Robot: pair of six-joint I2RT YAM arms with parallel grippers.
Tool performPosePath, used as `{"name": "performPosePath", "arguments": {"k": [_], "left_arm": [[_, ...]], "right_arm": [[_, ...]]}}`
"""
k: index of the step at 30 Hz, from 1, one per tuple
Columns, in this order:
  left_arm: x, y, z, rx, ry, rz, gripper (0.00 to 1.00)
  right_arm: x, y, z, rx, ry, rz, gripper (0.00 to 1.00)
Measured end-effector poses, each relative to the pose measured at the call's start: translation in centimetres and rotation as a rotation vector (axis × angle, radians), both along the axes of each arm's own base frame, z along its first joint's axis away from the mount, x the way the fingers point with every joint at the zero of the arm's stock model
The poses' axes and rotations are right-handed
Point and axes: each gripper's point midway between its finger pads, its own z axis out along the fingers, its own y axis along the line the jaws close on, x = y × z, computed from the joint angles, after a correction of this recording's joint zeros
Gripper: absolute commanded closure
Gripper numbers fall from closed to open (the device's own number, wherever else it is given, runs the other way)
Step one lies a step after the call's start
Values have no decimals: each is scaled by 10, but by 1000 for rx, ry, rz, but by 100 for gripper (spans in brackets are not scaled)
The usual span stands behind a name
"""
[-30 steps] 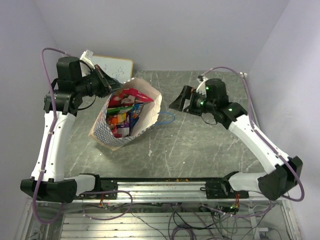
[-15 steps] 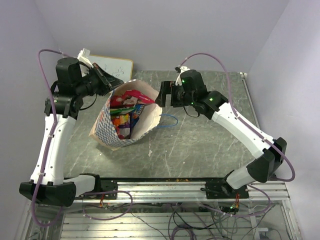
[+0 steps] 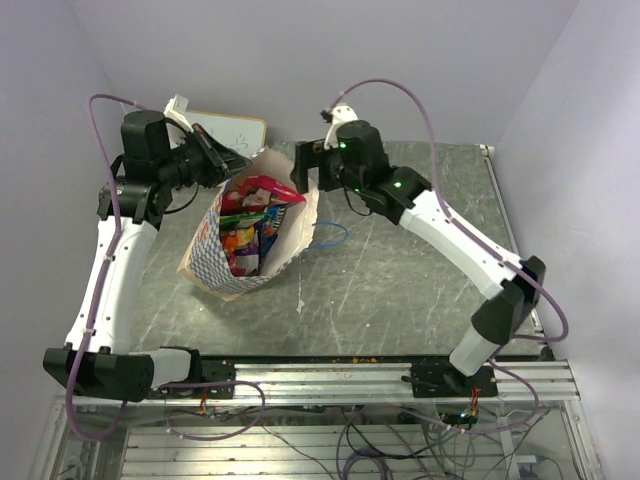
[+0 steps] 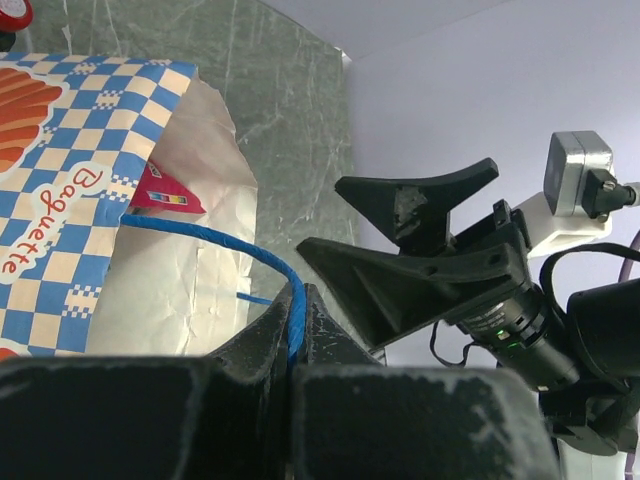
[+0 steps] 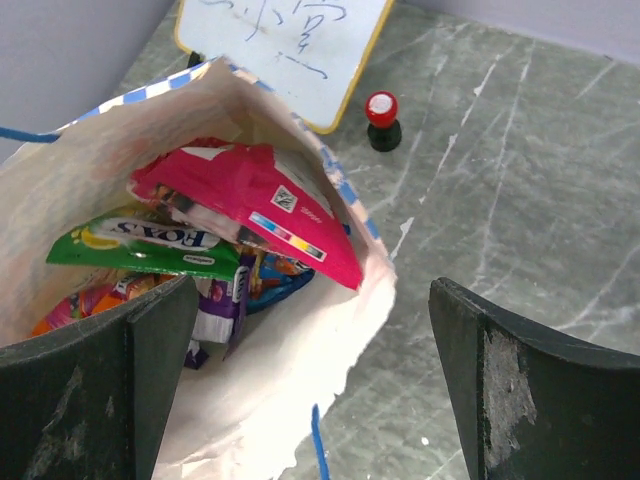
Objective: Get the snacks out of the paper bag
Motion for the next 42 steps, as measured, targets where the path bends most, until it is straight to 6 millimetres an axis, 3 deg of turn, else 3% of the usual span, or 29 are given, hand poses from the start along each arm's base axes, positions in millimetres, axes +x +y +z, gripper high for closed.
{"name": "performPosePath", "arguments": {"k": [3,8,12,16,26,29,34,42], "left_arm": [[2,-1,-3,3,7,-5,93],[6,-2,-2,2,4,-14,93],[6,-4,1,-2,-7,-25,93],[6,-5,3,-1,-20,-35,93],[8,-7,14,13,-63,-61,93],[8,-7,14,23,-73,-69,93],[7,-7,14,28,-79,-78,93],[6,-8,14,34,-87,-89,93]], "right_arm": [[-1,20,-7,-70,-10,44,0],[-19,50,-18,-228,-72,194,0],[-26,53,-23,-287,-143,272,0],[-26,52,-43,-337,-169,325,0],[-7,85,-62,-330,-201,385,0],[-2,92,-71,-330,-210,404,5],[5,98,-72,-287,-247,461,18],[22,100,-91,-259,-273,568,18]]}}
